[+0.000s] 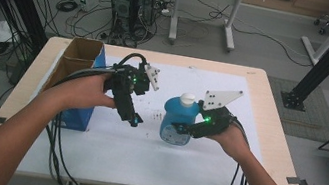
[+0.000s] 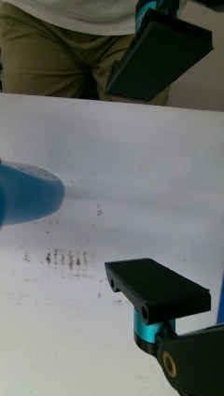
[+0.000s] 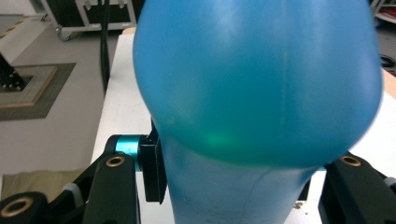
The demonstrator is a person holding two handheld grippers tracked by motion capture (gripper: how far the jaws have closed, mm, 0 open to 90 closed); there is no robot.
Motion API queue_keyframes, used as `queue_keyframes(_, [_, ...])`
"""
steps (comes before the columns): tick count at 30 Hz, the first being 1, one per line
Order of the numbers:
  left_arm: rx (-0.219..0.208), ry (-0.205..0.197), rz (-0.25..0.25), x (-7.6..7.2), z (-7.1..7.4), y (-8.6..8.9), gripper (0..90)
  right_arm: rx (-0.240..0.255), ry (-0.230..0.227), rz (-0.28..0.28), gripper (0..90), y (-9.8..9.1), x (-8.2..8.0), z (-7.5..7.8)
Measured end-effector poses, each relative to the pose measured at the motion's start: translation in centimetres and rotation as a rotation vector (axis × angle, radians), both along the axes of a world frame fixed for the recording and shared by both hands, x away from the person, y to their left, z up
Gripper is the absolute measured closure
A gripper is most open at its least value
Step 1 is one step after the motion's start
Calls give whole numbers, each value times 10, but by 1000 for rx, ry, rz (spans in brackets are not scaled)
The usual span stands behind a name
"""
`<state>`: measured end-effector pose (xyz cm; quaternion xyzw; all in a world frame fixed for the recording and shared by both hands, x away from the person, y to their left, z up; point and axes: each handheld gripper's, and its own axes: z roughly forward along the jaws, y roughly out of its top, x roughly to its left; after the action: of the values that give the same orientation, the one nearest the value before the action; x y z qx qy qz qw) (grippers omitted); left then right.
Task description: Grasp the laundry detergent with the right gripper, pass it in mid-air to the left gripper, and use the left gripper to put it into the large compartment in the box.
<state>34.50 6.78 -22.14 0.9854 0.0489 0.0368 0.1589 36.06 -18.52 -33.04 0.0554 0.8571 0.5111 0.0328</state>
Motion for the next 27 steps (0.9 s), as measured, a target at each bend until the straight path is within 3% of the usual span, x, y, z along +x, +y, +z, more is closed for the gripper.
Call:
queue_keyframes(10, [-6, 22, -42, 3, 17, -22, 138, -11, -11, 72, 444, 9, -6, 0])
queue_keyframes(16, [5, 38, -66, 3, 20, -38, 138, -22, -23, 94, 444, 15, -6, 3])
queue_keyframes(20, [9, 39, -75, 5, 23, -44, 138, -39, 3, 98, 444, 17, -8, 5])
queue_keyframes(21, [13, 34, -84, 7, 24, -48, 138, -30, -30, 102, 444, 19, -7, 5])
queue_keyframes(22, [17, 39, -86, 7, 24, -49, 138, -38, -14, 102, 444, 19, -8, 6])
queue_keyframes(23, [24, 41, -89, 8, 23, -51, 138, -34, -42, 113, 443, 20, -6, 6])
queue_keyframes(27, [36, 62, -93, 9, 21, -56, 138, -42, -20, 122, 444, 23, -7, 6])
